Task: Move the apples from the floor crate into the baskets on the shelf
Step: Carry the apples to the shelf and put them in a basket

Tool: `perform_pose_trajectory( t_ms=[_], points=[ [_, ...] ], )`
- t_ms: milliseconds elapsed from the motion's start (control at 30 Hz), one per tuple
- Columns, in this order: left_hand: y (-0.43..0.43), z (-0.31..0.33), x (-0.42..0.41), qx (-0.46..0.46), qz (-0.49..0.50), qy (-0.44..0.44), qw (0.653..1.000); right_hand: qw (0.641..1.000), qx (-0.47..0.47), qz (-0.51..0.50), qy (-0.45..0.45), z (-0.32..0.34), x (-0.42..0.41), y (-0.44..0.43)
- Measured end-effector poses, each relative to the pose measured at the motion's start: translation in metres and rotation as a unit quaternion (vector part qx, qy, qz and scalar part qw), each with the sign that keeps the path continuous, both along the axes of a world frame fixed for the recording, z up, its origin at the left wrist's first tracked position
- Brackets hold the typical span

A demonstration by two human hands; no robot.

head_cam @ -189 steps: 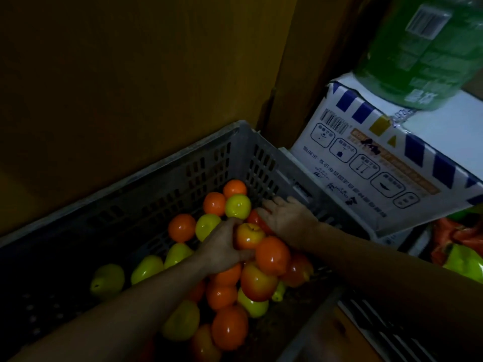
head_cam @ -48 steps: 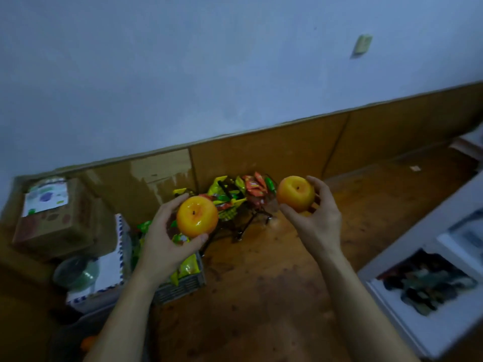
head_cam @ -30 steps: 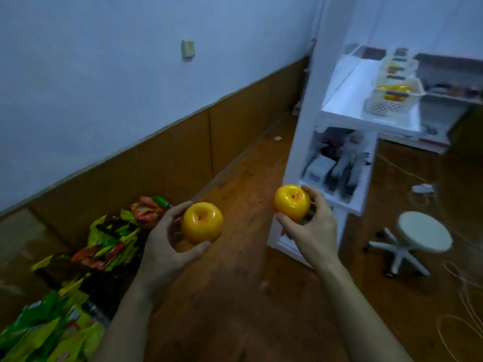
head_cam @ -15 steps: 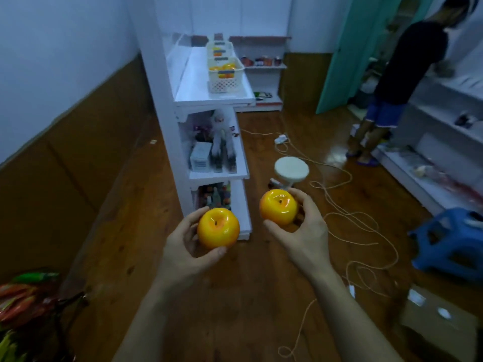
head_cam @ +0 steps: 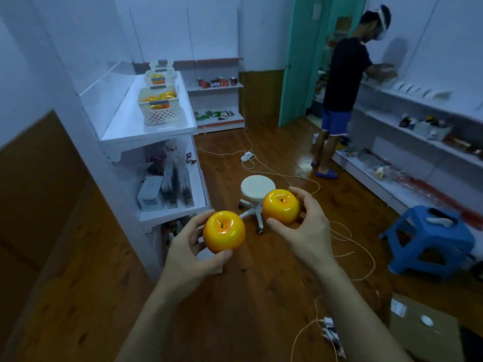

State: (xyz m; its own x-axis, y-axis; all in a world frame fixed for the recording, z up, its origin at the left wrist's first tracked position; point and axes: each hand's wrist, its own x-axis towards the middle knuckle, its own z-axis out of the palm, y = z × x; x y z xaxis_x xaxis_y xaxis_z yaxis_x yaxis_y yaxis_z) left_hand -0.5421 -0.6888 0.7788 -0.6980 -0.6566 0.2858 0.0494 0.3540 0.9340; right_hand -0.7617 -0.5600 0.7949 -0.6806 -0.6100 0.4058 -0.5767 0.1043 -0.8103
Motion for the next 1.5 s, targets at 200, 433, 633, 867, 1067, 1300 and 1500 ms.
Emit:
perform_pose_trajectory(
  t_ms=[200, 433, 633, 867, 1067, 1300, 1500],
  points=[
    [-0.041, 0.004, -0.101, 0.009, 0.048, 0.007, 0.999, 1.0, 0.017, 0.003, 0.002, 0.014, -0.112, -0.037],
    [-0.091, 0.021, -0.187, 0.012, 0.073, 0.016, 0.997, 1.0, 0.021, 0.016, -0.002, 0.033, -0.199, -0.09],
    [-0.146, 0.026, -0.249, 0.002, 0.075, 0.018, 0.997, 0.999, 0.026, 0.021, -0.008, 0.027, -0.253, -0.149],
    [-0.246, 0.021, -0.319, 0.008, 0.06, 0.04, 0.997, 0.999, 0.016, 0.043, 0.003, 0.025, -0.317, -0.247],
    [-0.339, 0.032, -0.382, 0.008, 0.054, 0.041, 0.998, 0.999, 0.015, 0.039, -0.005, 0.037, -0.378, -0.339],
    [-0.419, 0.037, -0.442, 0.0, 0.068, 0.031, 0.997, 0.999, 0.005, 0.032, -0.013, 0.036, -0.442, -0.421],
    [-0.481, 0.028, -0.484, -0.002, 0.121, 0.017, 0.993, 0.997, 0.0, 0.071, -0.021, 0.02, -0.499, -0.499]
  ],
)
